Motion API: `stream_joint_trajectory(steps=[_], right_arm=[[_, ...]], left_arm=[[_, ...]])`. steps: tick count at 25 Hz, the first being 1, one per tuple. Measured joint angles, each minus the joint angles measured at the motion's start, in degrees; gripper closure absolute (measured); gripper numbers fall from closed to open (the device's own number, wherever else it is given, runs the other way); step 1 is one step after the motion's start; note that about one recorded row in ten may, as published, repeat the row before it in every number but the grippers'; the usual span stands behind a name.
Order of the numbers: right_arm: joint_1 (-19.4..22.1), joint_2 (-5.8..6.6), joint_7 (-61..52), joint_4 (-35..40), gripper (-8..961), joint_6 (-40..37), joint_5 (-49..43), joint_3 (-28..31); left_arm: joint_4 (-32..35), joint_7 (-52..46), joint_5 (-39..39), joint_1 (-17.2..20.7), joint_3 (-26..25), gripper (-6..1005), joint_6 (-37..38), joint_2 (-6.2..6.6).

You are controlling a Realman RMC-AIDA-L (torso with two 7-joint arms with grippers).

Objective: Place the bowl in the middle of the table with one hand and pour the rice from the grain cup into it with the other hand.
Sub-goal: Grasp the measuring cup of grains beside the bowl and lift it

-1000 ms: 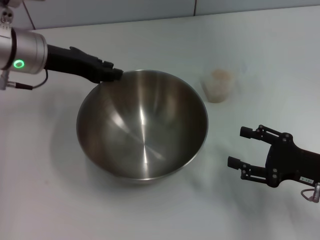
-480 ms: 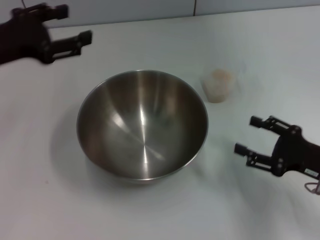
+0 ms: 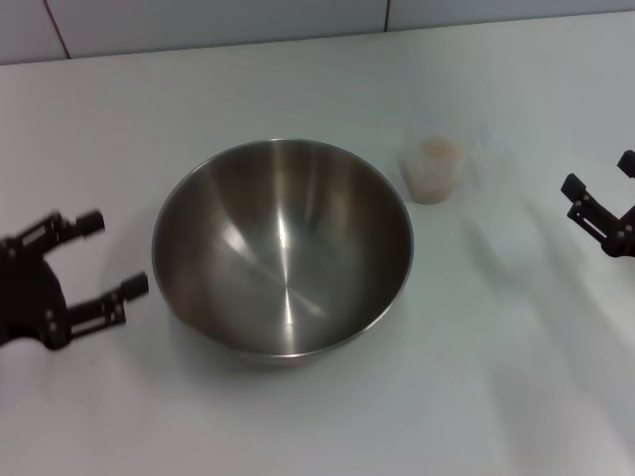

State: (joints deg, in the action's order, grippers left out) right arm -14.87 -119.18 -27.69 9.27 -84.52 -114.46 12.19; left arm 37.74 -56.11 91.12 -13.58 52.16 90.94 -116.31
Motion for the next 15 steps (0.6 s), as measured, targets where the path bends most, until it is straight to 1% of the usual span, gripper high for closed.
stream_joint_trajectory(steps=[2,4,6,10,15], right_arm=[[-0.5,-0.04,1.0,-0.9,144,2.2,0.8,0.1],[-1.2,-0.07,3.0,-2.1,144,4.7,1.1,0.2],[-2.0,-0.1,4.7,-3.5,144,6.8,1.2,0.2],[-3.5,-0.18,8.3,-6.2,144,10.2,1.2,0.3],[-5.2,-0.18,11.4,-8.1,143,13.3,1.2,0.4]], left_arm=[[-2.0,0.6,1.0,0.4,0.0,132,-0.1,0.48],[-2.7,1.4,1.1,1.1,0.0,133,-0.2,0.59],[-2.7,2.2,1.1,1.9,0.0,133,-0.1,0.63],[-2.9,2.1,2.1,2.5,0.2,133,0.3,1.29],[-3.0,1.8,3.9,2.6,0.1,133,0.6,1.51]])
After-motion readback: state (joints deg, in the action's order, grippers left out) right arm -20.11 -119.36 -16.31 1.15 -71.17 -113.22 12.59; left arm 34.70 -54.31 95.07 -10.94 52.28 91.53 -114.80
